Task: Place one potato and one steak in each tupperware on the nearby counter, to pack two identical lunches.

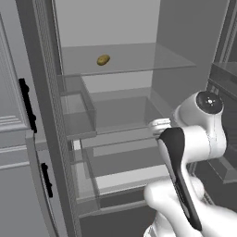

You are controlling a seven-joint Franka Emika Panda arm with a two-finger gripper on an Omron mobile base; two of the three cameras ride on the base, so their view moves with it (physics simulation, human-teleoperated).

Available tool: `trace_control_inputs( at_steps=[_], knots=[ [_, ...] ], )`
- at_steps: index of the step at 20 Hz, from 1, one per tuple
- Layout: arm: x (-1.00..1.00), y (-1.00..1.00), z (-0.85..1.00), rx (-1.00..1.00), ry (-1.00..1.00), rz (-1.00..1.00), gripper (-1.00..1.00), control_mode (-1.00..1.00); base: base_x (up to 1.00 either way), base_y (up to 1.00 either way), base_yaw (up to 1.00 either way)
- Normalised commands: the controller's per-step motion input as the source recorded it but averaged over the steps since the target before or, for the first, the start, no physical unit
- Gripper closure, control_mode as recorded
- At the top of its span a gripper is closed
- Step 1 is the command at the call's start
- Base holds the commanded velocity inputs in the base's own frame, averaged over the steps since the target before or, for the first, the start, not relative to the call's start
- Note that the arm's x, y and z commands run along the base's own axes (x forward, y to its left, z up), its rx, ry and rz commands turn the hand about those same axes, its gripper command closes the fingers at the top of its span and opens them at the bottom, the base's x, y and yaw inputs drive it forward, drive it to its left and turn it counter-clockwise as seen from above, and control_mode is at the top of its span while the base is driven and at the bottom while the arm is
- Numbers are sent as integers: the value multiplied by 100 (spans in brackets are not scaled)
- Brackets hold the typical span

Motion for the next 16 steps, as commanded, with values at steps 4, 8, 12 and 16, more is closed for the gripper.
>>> trace_control_inputs(
  at_steps=[4,8,12,16],
  knots=[
    [30,27,42,3,-18,0,-100,-100,0,0,0],
    [54,42,82,14,-20,0,-100,-100,0,0,0],
    [76,36,100,26,-7,0,-100,-100,0,0,0],
    [66,41,84,13,-1,0,-100,-100,0,0,0]
  ],
)
